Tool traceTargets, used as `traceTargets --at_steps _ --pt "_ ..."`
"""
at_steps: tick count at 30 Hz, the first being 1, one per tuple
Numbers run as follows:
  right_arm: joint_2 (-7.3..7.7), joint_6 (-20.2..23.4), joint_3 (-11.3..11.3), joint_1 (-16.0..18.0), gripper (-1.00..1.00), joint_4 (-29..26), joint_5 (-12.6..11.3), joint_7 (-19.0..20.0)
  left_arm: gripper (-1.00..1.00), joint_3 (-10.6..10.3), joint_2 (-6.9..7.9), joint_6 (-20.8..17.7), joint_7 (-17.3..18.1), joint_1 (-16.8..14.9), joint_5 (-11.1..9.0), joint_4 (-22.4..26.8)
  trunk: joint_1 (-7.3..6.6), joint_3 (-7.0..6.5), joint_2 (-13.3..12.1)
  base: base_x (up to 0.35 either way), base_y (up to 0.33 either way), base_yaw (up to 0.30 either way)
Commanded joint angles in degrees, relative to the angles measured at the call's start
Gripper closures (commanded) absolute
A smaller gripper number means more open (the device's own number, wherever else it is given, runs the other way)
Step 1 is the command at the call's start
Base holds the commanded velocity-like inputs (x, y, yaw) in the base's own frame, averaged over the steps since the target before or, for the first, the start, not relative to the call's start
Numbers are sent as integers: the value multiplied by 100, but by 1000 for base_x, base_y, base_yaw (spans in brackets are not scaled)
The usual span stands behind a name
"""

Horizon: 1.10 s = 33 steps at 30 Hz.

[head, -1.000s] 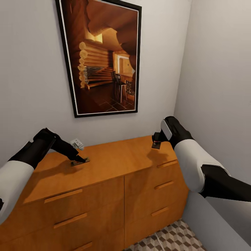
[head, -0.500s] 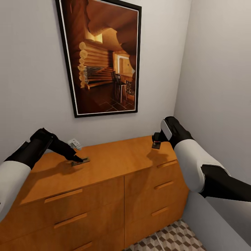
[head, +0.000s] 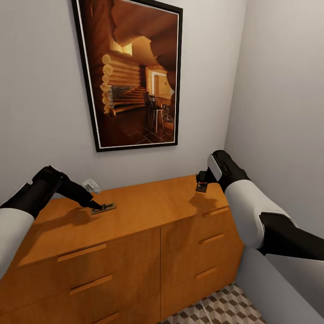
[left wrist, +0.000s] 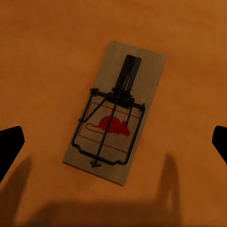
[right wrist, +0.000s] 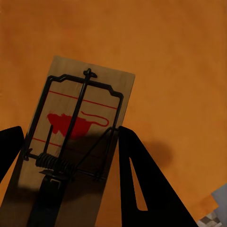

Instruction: Take the four mousetraps from the cabinet in the bathroom and place them on the bathroom floor. Make sure all four end up on the same floor surface, and ensure that at least two of them are either under or directly next to the same bathroom sink.

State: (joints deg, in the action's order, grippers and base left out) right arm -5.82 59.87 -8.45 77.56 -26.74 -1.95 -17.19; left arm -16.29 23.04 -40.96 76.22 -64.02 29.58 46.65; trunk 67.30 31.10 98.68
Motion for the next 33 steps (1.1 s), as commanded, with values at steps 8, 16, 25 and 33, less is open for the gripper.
traceTargets --at_steps 8,16,25,33 --pt "-43 13 -33 -4 100 7 67 -46 -100 42 55 -96 71 -125 -55 -58 0 7 4 0 0 0" --pt "-24 13 -27 -5 100 -1 114 -43 -100 46 76 -59 96 -159 -151 -86 0 7 4 0 0 0" --pt "-8 13 -26 -4 100 -6 201 -39 -100 47 70 -22 103 -179 -237 -132 0 7 4 0 0 0" --pt "-7 13 -25 -5 100 -4 218 -39 -100 47 110 36 280 -181 -334 -177 0 7 4 0 0 0"
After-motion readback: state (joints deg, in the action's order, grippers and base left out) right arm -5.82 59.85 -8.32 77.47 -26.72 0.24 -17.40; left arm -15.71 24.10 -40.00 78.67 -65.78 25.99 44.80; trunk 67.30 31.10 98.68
